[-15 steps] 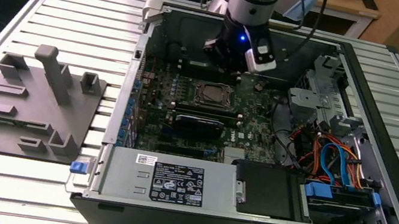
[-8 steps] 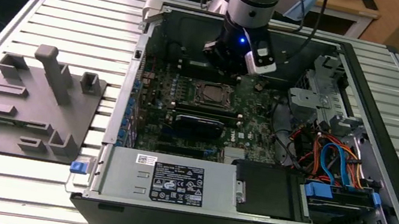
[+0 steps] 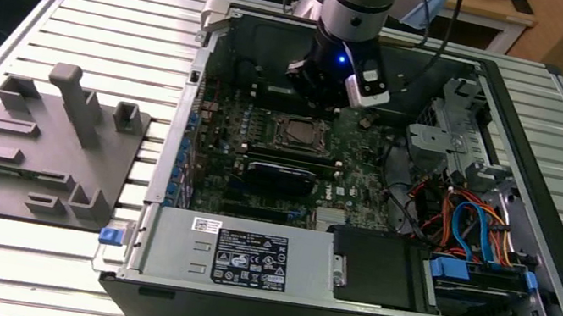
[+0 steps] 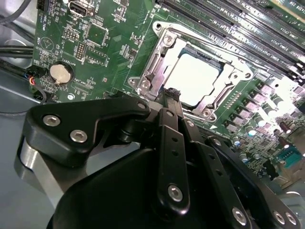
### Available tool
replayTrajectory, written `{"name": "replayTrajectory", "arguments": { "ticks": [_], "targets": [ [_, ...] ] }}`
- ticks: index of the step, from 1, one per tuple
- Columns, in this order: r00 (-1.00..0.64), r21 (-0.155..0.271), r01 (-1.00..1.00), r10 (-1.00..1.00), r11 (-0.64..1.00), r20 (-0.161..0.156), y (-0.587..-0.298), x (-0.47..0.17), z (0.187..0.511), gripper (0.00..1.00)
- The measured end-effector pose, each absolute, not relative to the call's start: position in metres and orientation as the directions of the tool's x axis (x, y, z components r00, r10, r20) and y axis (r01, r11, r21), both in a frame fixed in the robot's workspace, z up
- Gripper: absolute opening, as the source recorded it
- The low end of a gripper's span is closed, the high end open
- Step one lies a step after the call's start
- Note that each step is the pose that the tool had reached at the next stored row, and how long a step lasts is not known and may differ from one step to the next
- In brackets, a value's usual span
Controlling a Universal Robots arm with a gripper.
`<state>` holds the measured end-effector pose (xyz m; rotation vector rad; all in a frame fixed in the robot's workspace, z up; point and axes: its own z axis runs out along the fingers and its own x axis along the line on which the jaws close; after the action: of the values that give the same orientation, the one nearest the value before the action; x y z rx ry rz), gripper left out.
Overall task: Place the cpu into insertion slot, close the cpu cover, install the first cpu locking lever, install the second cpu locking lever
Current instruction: 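Install the second cpu locking lever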
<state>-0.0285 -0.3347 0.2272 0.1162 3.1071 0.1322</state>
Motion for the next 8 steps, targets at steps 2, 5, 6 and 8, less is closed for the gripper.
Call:
{"name": "replayTrajectory", "arguments": {
  "ticks": [2,5,6,8],
  "targets": [
    [-0.997,0.086,0.073,0.076,0.994,-0.026,-0.3348,-0.0286,0.2277,0.10],
    [-0.997,0.086,0.073,0.076,0.994,-0.026,-0.3348,-0.0286,0.2302,0.10],
    [-0.997,0.086,0.073,0.076,0.994,-0.026,-0.3348,-0.0286,0.2314,0.10],
    [-0.997,0.086,0.073,0.076,0.994,-0.026,-0.3347,-0.0286,0.2349,0.10]
  ]
}}
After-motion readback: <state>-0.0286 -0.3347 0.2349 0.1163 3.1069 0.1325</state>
